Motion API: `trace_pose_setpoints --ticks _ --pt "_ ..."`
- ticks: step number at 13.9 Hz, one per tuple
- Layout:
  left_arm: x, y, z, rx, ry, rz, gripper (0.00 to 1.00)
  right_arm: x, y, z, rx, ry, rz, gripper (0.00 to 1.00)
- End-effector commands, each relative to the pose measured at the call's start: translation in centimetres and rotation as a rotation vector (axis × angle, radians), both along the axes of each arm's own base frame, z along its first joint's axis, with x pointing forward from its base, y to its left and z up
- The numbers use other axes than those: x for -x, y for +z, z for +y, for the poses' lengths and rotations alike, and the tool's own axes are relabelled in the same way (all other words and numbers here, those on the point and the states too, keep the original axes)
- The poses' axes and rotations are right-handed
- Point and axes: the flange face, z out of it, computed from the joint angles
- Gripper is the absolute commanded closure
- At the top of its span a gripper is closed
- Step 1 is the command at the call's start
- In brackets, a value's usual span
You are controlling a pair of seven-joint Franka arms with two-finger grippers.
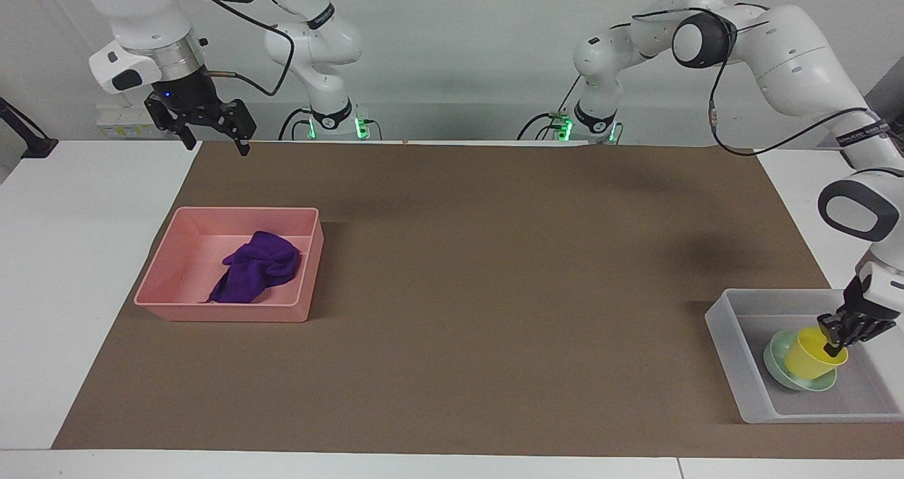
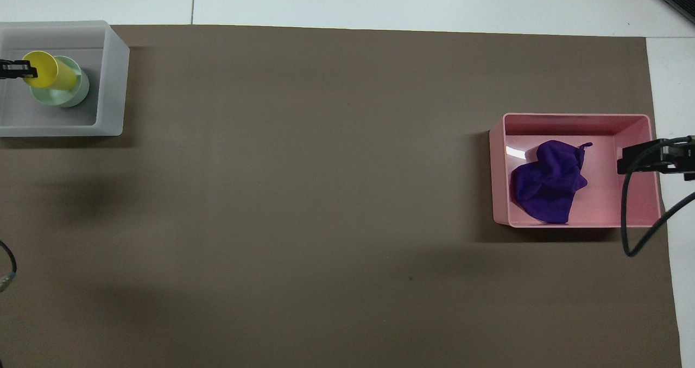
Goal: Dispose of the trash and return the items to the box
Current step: 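Lower the yellow cup into the green bowl inside the clear box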
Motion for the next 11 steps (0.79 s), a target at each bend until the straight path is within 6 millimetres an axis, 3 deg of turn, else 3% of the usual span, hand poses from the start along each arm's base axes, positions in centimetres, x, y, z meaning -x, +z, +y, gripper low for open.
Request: trace_pose_setpoints --ticks 1,2,3,5,6,9,11 --pt "0.7 0.2 -0.5 -0.044 -0.031 0.009 0.9 0.6 0.0 -0.3 -0.021 0.013 -0.01 0.0" --pt "0.8 0.3 -0.4 -0.044 -0.032 0.015 0.24 0.7 0.1 -0.3 -0.021 0.013 -0.013 0.0" --pt "0.8 0.5 -0.3 -0.048 -0.036 0.014 0.02 0.7 0.1 -0.3 -0.021 0.013 -0.011 0.0" --pt "0.8 2.5 -0.8 -0.06 -0.071 0.002 0.0 0.7 0.0 -0.3 -0.021 0.013 -0.01 0.0" --pt "1.1 4.5 -1.3 -0.066 -0.083 -0.007 0.0 0.7 0.0 -0.3 -0.021 0.013 -0.01 0.0" --pt "2.8 11.7 -6.0 -0.065 -0.144 0.021 0.0 0.7 0.0 -0.3 -0.021 0.014 -0.01 0.0" --pt "5.0 15.6 -11.1 -0.056 -0.209 0.097 0.0 0.7 0.0 -0.3 -0.021 0.013 -0.01 0.0"
